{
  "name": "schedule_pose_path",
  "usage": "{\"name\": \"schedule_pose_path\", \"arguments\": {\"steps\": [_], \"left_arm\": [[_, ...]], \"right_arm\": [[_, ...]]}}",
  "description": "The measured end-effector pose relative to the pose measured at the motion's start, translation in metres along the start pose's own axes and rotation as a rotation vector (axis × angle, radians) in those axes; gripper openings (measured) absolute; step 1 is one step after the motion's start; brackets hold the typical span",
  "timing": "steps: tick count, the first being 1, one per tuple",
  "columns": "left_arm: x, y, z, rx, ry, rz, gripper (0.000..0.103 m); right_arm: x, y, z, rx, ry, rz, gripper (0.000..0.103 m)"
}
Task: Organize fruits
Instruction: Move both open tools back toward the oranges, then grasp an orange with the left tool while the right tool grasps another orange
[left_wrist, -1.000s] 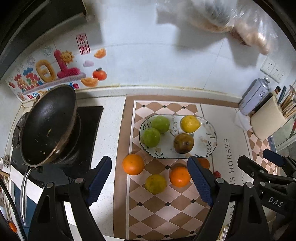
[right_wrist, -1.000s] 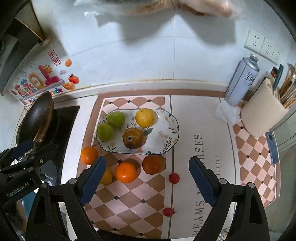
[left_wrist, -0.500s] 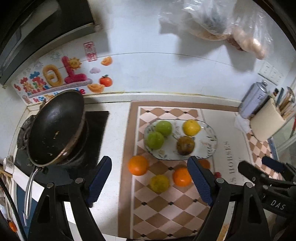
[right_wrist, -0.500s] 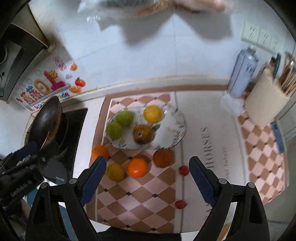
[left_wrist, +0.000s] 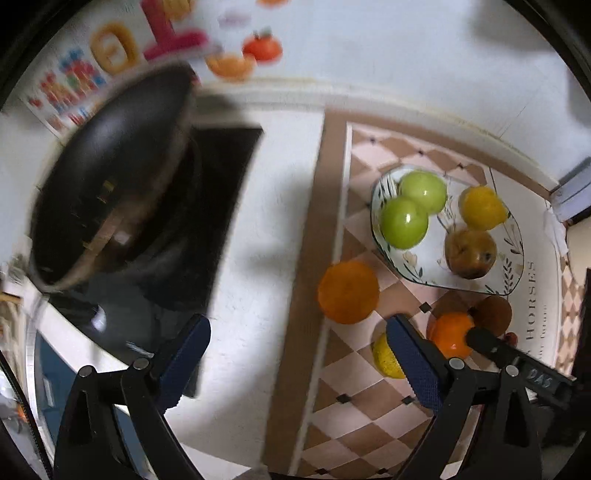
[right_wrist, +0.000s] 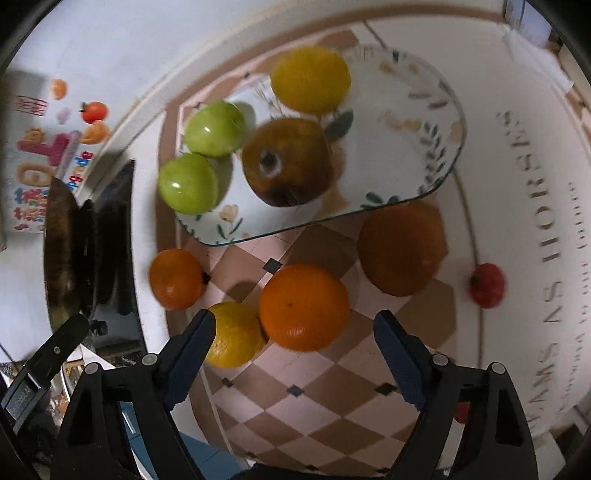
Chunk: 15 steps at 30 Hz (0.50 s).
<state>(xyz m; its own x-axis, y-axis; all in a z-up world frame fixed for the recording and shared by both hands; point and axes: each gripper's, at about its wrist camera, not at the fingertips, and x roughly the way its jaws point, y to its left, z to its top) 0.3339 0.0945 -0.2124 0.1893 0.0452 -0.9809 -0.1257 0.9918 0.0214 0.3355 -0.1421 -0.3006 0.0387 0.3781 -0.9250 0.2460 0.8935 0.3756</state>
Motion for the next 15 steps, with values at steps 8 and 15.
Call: {"name": "schedule_pose_path", "arguments": {"steps": [8,15], "left_arm": [[0.079,-0.021,0.026,0.043,0.176,-0.036,0.098],[0.107,-0.04,0.031,0.114,0.193,-0.088,0.08]], "right_arm": [[0.034,0.006,0.007,-0.002,0.042,-0.052,0.089],[0.054,0.008,0.008,-0.003,0.079,-0.082,0.077]]}}
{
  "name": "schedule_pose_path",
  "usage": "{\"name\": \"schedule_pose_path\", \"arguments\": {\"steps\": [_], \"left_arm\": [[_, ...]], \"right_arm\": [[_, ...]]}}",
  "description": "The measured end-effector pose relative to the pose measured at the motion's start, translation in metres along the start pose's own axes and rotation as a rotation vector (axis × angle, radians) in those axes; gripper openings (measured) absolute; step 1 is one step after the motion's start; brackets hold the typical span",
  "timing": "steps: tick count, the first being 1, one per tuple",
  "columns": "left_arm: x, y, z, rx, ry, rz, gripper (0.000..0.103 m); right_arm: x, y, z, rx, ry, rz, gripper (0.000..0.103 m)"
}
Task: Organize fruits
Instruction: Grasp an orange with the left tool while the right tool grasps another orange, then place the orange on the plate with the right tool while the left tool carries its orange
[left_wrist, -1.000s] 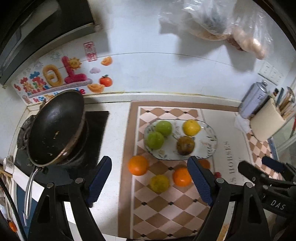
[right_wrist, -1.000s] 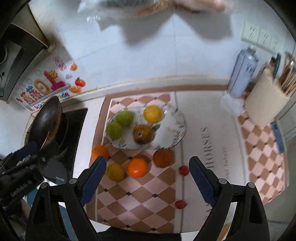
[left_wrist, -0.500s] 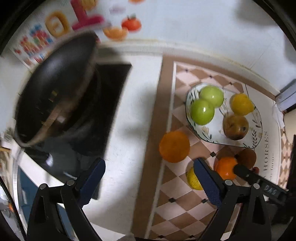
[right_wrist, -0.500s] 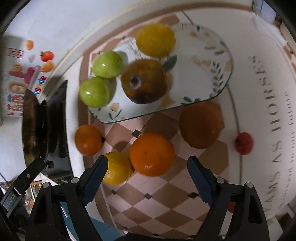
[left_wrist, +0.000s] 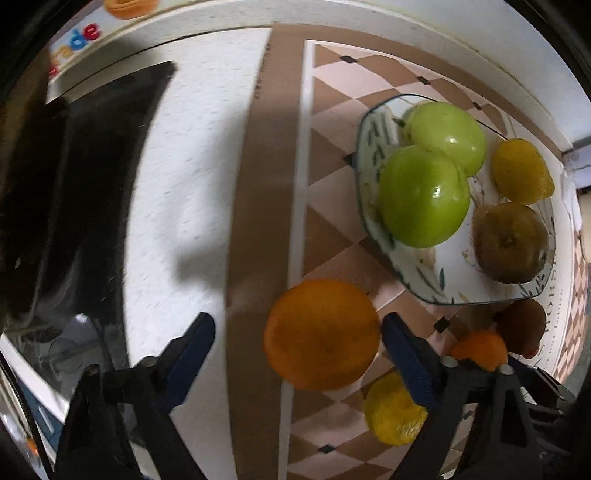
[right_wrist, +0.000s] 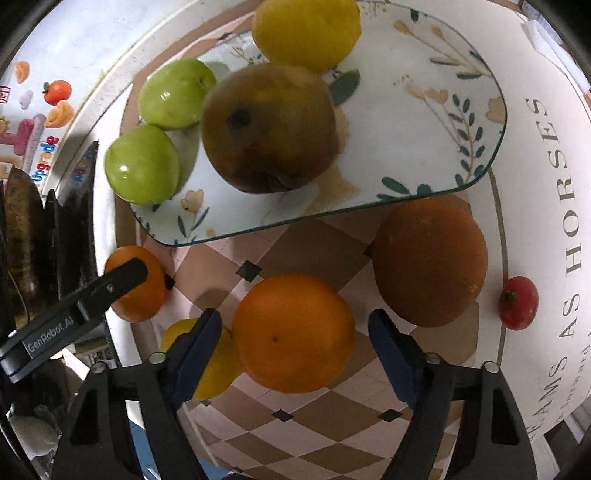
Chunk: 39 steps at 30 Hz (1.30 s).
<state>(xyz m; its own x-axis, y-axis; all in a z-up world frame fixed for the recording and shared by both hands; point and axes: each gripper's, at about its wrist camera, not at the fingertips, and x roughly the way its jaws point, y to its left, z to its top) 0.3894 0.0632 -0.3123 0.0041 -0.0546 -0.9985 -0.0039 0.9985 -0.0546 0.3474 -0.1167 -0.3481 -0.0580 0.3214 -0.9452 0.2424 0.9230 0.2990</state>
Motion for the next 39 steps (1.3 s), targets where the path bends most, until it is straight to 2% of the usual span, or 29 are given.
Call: {"name": "schedule_pose_path", "arguments": {"steps": [1,2,3,9,16,21,24,32,35,39], "left_arm": [[0.002,-0.002,0.0,0.009,0.003,-0.024,0.066],[0.004,-0.005,0.0,0.015,0.009,-0.042,0.062],[0.003,-0.007,-0.001,0.027,0.0,-0.033,0.062],[-0.003,-0.016,-0.024,0.064,-0.01,-0.006,0.061],[-0.007,-0.004,-0.096,0.016,0.029,-0.034,0.061],[-0.005,-0.01,-0.119,0.011,0.03,-0.035,0.061],[-0.002,-0.01,-0.121,0.017,0.019,-0.02,0.061],[-0.001,-0.015,-0.123,0.013,0.008,-0.005,0.061],[-0.013,-0.01,-0.113,0.013,0.005,-0.009,0.061],[-0.039,-0.018,-0.105,0.022,-0.033,-0.038,0.061]], "right_arm": [[0.002,0.002,0.001,-0.002,0.005,0.001,0.076],[0.002,0.004,0.001,-0.008,0.0,-0.005,0.071],[0.002,0.005,0.0,-0.015,-0.006,-0.006,0.066],[-0.001,0.01,-0.012,-0.079,0.002,-0.037,0.066],[-0.008,-0.011,-0.037,-0.11,0.024,-0.077,0.066],[-0.002,-0.027,-0.042,-0.051,0.051,-0.022,0.067],[-0.004,-0.029,-0.043,-0.025,0.054,0.004,0.069],[-0.002,-0.026,-0.049,-0.074,0.025,-0.013,0.066],[-0.008,-0.028,-0.051,-0.099,0.004,-0.037,0.066],[-0.023,-0.03,-0.05,-0.09,-0.031,0.003,0.066]]}}
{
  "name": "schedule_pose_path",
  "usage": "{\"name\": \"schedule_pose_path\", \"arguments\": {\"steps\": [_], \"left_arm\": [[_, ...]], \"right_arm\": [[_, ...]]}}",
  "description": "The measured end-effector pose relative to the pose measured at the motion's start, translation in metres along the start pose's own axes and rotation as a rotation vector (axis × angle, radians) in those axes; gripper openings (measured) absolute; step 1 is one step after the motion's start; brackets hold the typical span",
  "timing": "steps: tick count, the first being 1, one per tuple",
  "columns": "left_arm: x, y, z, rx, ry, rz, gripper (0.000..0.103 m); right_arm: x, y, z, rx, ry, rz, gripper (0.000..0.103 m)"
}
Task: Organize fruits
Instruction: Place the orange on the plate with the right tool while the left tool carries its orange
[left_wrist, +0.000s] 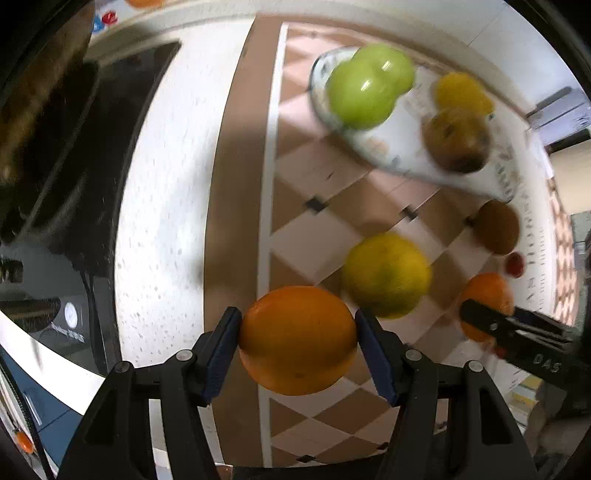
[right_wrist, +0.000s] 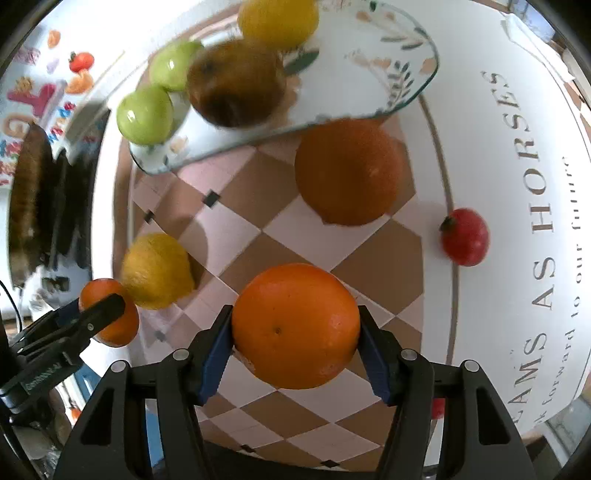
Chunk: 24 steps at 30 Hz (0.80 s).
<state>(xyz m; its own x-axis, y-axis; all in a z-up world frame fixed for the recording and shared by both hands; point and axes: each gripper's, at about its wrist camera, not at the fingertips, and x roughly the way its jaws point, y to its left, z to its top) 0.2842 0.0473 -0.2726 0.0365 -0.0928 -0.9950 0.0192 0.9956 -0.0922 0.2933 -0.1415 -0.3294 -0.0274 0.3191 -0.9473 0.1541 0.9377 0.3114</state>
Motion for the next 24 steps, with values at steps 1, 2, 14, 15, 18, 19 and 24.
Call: {"name": "schedule_pose_path", "arguments": {"steps": [1,2,14,15,18,19,24], "left_arm": [[-0.007,-0.003,0.003,0.001,-0.011,-0.01,0.061],[-0.019,-0.009,0.009,0.004,-0.031,-0.033,0.061],[-0.071,-0.094,0.149,0.143,-0.126,-0.129,0.061],[-0.066,-0.1,0.165,0.15,-0.115,-0.121,0.061],[-0.052,-0.11,0.196,0.17,-0.086,-0.094,0.061],[-0.046,-0.113,0.205,0.172,-0.076,-0.083,0.061],[-0.018,-0.119,0.225,0.188,-0.02,-0.03,0.061]], "right_arm": [[-0.006,-0.001,0.001,0.006,-0.015,0.013,0.066],[-0.014,-0.003,0.003,0.014,-0.031,0.026,0.066],[-0.084,-0.05,0.093,0.136,-0.215,0.105,0.066],[-0.084,-0.053,0.104,0.142,-0.219,0.097,0.066],[-0.08,-0.063,0.129,0.148,-0.209,0.074,0.066],[-0.078,-0.062,0.135,0.151,-0.203,0.07,0.066],[-0.058,-0.064,0.157,0.147,-0.155,0.046,0.066]]}}
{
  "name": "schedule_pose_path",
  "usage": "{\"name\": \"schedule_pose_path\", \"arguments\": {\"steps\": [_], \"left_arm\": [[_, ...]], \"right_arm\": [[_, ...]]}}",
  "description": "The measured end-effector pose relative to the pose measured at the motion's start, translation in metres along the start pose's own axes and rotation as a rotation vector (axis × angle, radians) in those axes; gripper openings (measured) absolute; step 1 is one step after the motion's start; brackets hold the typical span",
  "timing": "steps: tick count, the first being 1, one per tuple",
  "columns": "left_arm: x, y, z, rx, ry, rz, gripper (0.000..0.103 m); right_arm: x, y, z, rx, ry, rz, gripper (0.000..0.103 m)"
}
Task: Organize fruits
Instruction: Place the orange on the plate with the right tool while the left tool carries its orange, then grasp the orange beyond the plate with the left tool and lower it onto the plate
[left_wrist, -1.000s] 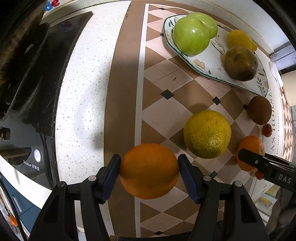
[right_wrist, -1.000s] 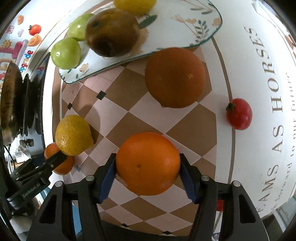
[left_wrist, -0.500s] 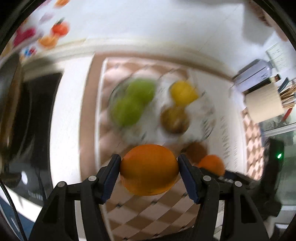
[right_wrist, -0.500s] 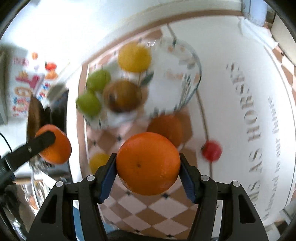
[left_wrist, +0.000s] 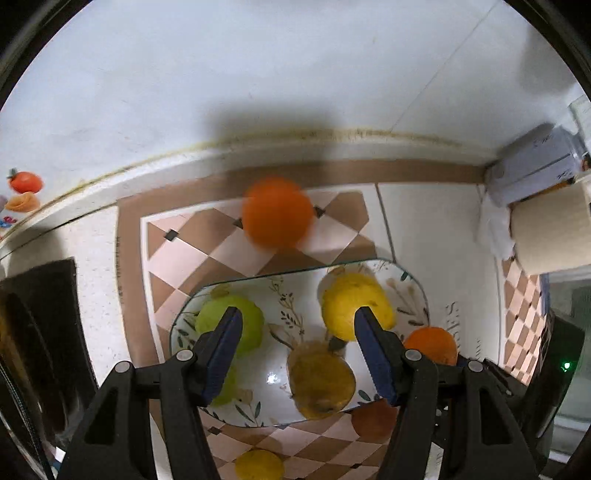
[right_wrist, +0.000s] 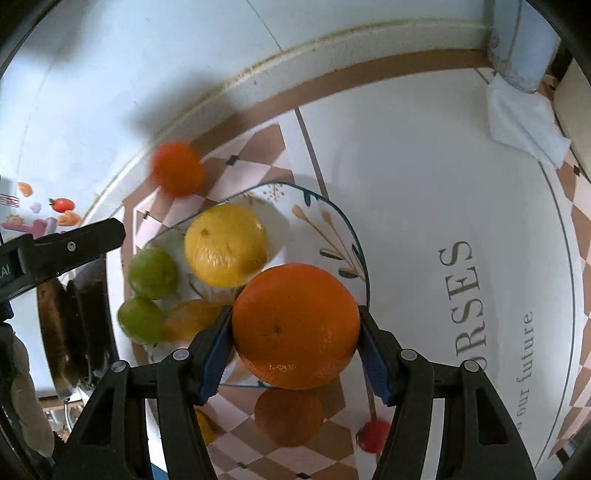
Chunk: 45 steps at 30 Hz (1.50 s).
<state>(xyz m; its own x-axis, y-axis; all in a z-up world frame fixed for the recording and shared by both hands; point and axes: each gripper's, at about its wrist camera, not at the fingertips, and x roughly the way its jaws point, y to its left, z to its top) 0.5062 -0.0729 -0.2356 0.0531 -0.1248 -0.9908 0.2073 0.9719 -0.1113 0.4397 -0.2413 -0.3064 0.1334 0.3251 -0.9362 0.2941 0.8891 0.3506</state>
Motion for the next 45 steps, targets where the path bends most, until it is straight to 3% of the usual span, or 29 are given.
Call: {"name": "schedule_pose_path", "arguments": {"steps": [4,7,10,12,13,14,15,22,30,33,37,39,40,41,45], "left_arm": [[0.017,0.012,-0.008,-0.055,0.037,-0.031,0.061],[0.021,0.02,-0.018,-0.066,0.032,-0.013,0.061],[0.018,0.031,-0.025,-0.102,0.022,0.015,0.061],[0.013,0.038,-0.025,-0.127,0.002,0.016,0.061],[0.009,0.042,-0.023,-0.139,-0.019,0.016,0.069],[0.006,0.044,-0.02,-0.146,-0.029,0.015,0.083],[0.004,0.045,-0.015,-0.152,-0.038,0.01,0.088],[0.02,0.03,0.037,-0.144,-0.021,0.013,0.088],[0.075,0.007,0.085,-0.037,0.044,0.131,0.089],[0.082,-0.003,0.096,-0.004,0.035,0.07,0.09],[0.085,-0.019,0.103,0.039,-0.005,0.078,0.086],[0.089,-0.023,0.103,0.063,-0.002,0.042,0.074],[0.09,-0.026,0.103,0.073,0.007,0.011,0.061],[0.089,-0.029,0.102,0.08,0.007,0.009,0.057],[0.089,-0.04,0.098,0.138,-0.014,0.055,0.056]], "right_arm": [[0.017,0.001,-0.004,-0.009,0.039,0.021,0.066],[0.022,0.003,-0.003,-0.002,0.059,0.034,0.067],[0.015,0.001,-0.002,0.005,0.047,0.044,0.083],[0.004,0.003,0.0,-0.002,0.021,0.042,0.084],[0.001,0.004,0.001,-0.002,0.014,0.045,0.084],[-0.003,0.004,0.004,0.001,0.005,0.05,0.084],[-0.006,0.005,0.007,0.006,-0.005,0.055,0.084],[-0.009,-0.01,0.048,0.114,-0.075,0.061,0.084],[-0.006,-0.016,0.083,0.112,-0.097,0.017,0.084],[-0.005,-0.017,0.085,0.107,-0.096,0.013,0.084],[-0.003,-0.02,0.083,0.105,-0.09,0.003,0.084],[-0.003,-0.023,0.083,0.109,-0.091,0.0,0.084],[-0.004,-0.024,0.082,0.11,-0.091,0.0,0.084],[-0.003,-0.024,0.082,0.108,-0.092,-0.002,0.084],[0.0,-0.026,0.078,0.103,-0.083,-0.007,0.084]]}}
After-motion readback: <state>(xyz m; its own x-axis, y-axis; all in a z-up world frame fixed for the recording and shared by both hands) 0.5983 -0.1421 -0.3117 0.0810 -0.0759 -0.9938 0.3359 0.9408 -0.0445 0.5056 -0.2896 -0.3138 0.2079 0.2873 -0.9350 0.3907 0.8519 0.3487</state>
